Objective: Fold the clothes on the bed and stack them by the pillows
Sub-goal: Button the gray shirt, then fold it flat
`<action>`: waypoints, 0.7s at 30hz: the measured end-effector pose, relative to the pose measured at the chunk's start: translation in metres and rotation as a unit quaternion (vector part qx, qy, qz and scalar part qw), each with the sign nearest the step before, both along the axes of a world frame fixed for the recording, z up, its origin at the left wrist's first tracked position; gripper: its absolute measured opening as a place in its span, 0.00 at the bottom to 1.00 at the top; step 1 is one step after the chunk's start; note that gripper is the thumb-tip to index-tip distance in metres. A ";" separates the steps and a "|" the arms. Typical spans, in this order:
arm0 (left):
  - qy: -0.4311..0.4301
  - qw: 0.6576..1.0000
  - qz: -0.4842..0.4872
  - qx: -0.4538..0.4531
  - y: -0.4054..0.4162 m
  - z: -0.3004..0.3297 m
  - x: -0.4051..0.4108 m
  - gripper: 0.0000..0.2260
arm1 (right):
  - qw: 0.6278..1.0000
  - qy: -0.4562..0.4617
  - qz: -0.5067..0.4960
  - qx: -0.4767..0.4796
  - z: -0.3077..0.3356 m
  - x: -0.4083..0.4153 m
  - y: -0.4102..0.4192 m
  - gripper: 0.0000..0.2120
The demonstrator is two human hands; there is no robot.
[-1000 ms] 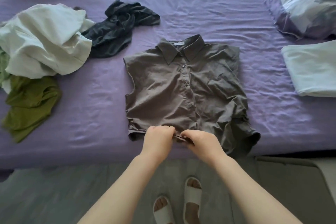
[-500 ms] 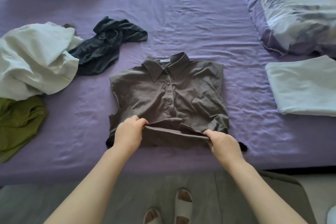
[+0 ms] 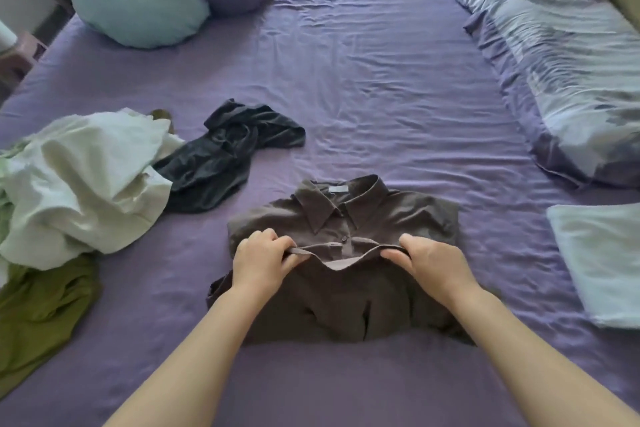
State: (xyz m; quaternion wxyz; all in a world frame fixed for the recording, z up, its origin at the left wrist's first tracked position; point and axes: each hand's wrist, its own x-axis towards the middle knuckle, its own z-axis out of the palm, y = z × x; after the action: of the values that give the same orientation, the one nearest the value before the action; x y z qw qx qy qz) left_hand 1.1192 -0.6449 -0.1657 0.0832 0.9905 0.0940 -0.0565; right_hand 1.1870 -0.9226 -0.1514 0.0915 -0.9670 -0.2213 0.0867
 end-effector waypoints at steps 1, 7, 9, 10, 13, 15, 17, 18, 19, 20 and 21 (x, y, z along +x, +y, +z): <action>-0.017 1.000 -0.004 -0.016 0.003 -0.002 0.010 0.17 | 1.000 -0.021 0.001 -0.004 -0.002 0.011 0.004 0.22; -0.133 0.990 -0.041 -0.027 0.028 -0.007 0.086 0.12 | 0.994 -0.111 -0.015 0.005 -0.005 0.086 0.026 0.16; -0.142 0.988 -0.052 -0.017 0.034 -0.012 0.109 0.12 | 0.993 -0.110 -0.028 -0.005 -0.009 0.107 0.029 0.17; -0.147 0.987 -0.058 -0.015 0.036 -0.016 0.118 0.13 | 0.993 -0.109 -0.033 -0.014 -0.012 0.117 0.031 0.17; -0.103 0.993 -0.054 0.007 0.040 -0.034 0.143 0.16 | 0.996 -0.088 -0.005 -0.033 -0.031 0.142 0.039 0.17; -0.036 0.997 -0.041 0.054 0.036 -0.047 0.155 0.16 | 0.997 -0.066 0.017 -0.034 -0.049 0.155 0.047 0.15; -0.039 0.996 -0.016 0.074 0.028 -0.058 0.159 0.08 | 0.998 -0.056 0.021 -0.029 -0.068 0.167 0.055 0.14; -0.070 0.996 0.008 0.059 0.020 -0.063 0.157 0.05 | 0.998 -0.054 0.024 -0.027 -0.077 0.172 0.060 0.13; -0.113 0.993 0.025 0.037 0.008 -0.070 0.153 0.08 | 0.998 -0.054 0.023 -0.019 -0.086 0.176 0.063 0.13; -0.162 0.987 0.019 0.011 -0.006 -0.078 0.146 0.11 | 0.998 -0.054 0.017 -0.006 -0.094 0.179 0.066 0.12; -0.195 0.981 -0.017 -0.015 -0.024 -0.084 0.138 0.12 | 0.999 -0.051 0.006 0.005 -0.099 0.182 0.069 0.12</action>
State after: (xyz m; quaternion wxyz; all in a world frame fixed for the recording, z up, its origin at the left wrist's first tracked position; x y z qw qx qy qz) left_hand 1.2576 -0.6693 -0.2495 0.1134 0.9827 0.0581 0.1347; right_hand 1.3689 -0.8539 -0.2501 0.0844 -0.9684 -0.2318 0.0365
